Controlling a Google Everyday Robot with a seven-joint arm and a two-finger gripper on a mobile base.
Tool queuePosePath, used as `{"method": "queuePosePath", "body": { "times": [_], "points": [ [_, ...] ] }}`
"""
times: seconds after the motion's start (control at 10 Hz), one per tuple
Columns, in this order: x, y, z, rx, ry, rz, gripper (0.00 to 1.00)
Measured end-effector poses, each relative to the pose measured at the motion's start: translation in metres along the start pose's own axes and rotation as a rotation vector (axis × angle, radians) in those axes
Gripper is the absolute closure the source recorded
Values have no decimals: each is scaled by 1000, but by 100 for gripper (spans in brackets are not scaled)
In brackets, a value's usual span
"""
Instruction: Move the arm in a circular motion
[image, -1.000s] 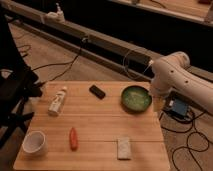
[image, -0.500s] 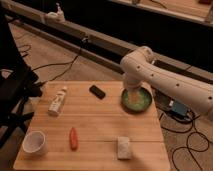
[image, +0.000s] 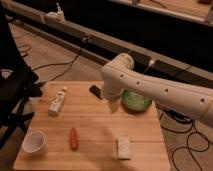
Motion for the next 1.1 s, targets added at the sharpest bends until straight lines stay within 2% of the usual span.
{"method": "queuePosePath", "body": {
  "times": [0.1,0.3,0.4,0.5,0.6,0.7,0.8,0.9,1.1],
  "points": [
    [5,32,-3,-19,-12,28,35],
    [31,81,-7,-53,5,102,35],
    [61,112,-10,-76,40,179,35],
    [84,129,-12,-94,69,229,35],
    [125,149,-16,-114,126,312,35],
    [154,156,-18,-128,166,362,35],
    [186,152,-19,-136,214,407,35],
    [206,138,-18,-139,245,425,35],
    [224,97,-14,-140,267,427,35]
  ]
}}
